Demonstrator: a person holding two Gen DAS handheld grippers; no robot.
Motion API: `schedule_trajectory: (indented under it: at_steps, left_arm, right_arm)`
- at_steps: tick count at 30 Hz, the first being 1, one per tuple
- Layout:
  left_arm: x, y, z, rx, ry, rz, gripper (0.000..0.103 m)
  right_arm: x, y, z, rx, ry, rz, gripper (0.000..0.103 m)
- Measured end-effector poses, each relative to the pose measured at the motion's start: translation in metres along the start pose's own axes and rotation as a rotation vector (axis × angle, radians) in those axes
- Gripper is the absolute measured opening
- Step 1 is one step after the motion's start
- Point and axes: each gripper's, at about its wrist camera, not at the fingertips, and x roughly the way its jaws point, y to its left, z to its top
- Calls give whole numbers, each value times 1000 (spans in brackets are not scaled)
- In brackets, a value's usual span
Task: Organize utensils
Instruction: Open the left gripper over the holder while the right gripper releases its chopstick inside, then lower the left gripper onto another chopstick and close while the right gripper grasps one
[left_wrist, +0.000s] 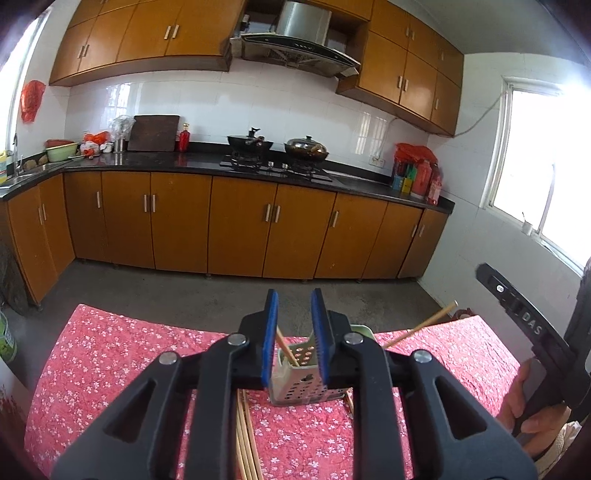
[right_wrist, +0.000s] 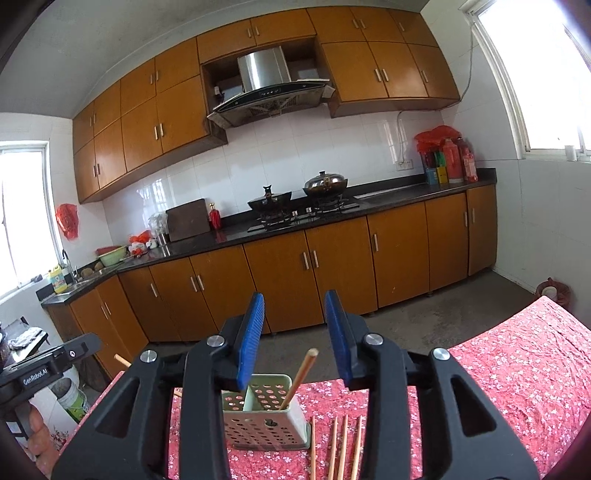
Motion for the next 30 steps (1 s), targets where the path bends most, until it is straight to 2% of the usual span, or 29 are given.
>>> schedule_trajectory:
  at_steps: [4,8,12,13,16,18,23,25,27,30]
  left_arm:
    - [-21,15,-6,-22,-29,38,26]
    - [-30,42,-32,-43,-13,104,27]
    - [-14,74,-81,-62,98,171,27]
    - [-10,80,-94,-65,128,182,27]
    - [6,97,-135,-83,223,198,27]
    - [14,103,-156,-94,274,201,27]
    - [25,99,-191,-100,357,175,27]
    - [28,95,-199,-95,370,158,27]
    - [28,89,-203,-88,381,134,27]
    - [29,83,-207,-73,397,107,27]
  right_arm:
    - [-14,-20,-12,28,24,-45,38]
    - [-13,-49,-47,59,129,-108,38]
    - [6,-72,-105,75,313,-147,37]
    - [14,-76,-125,82,381,-144,35]
    - [29,-74,-162,85,510,-119,26]
    - [36,-68,-181,77,568,-98,24]
    - [45,-49,-209,-2,635,-93,23]
    - [46,-48,-216,-36,640,-115,10]
    - [49,-47,-217,-55,643,-131,8]
    - [50,-61,-212,-37,628,-218,8]
